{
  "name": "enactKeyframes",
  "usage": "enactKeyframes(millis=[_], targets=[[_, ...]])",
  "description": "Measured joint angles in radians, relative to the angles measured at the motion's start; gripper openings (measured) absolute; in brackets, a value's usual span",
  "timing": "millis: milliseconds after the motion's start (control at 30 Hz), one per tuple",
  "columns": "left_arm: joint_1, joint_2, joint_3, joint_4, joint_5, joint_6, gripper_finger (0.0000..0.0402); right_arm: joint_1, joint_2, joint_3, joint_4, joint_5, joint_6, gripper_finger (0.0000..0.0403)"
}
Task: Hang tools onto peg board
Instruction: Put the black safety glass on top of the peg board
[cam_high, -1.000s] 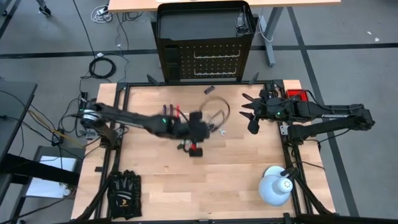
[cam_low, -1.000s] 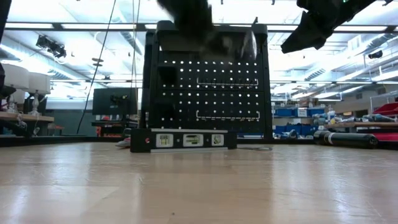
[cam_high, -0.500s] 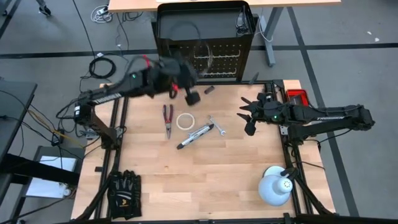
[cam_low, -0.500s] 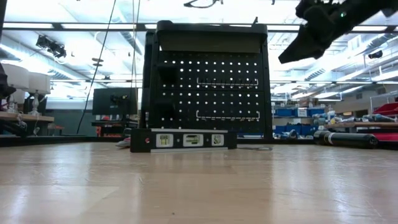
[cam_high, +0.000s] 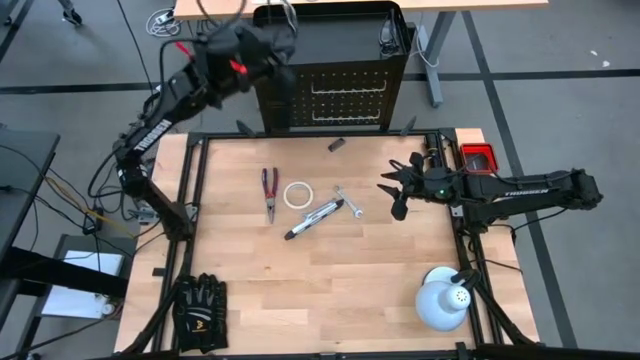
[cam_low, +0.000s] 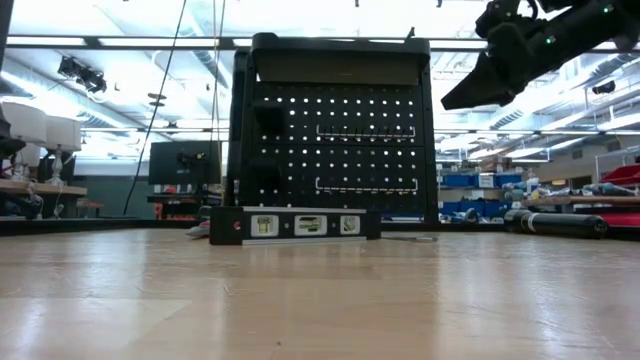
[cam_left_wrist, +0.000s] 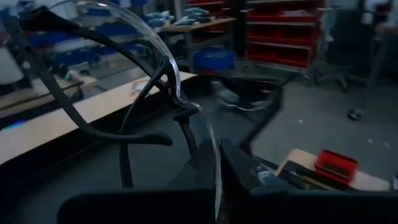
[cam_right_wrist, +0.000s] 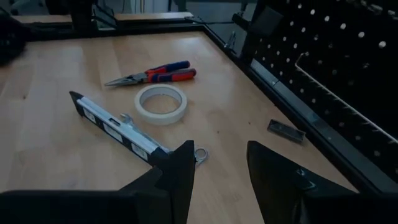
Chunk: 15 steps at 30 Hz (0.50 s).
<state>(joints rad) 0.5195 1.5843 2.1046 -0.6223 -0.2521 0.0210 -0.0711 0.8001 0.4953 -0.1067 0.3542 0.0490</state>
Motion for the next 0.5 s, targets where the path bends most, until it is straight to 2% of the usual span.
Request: enactKeyframes(millis=[233, 433, 500], targets=[[0.103, 0.042, 0.083, -0.032, 0.061, -0.100, 0.0006, -0.002, 0.000, 0.000, 0.028, 0.000, -0.018, 0.0156], [0.130, 0.168, 0.251, -0.116, 0.061, -0.104, 0.0006, -0.002, 0.000, 0.000, 0.035, 0.000, -0.026, 0.0156], [0.144, 0.175, 0.235, -0.076, 0.055, -0.107, 0.0006, -0.002, 0.000, 0.000, 0.033, -0.001, -0.026, 0.0156]])
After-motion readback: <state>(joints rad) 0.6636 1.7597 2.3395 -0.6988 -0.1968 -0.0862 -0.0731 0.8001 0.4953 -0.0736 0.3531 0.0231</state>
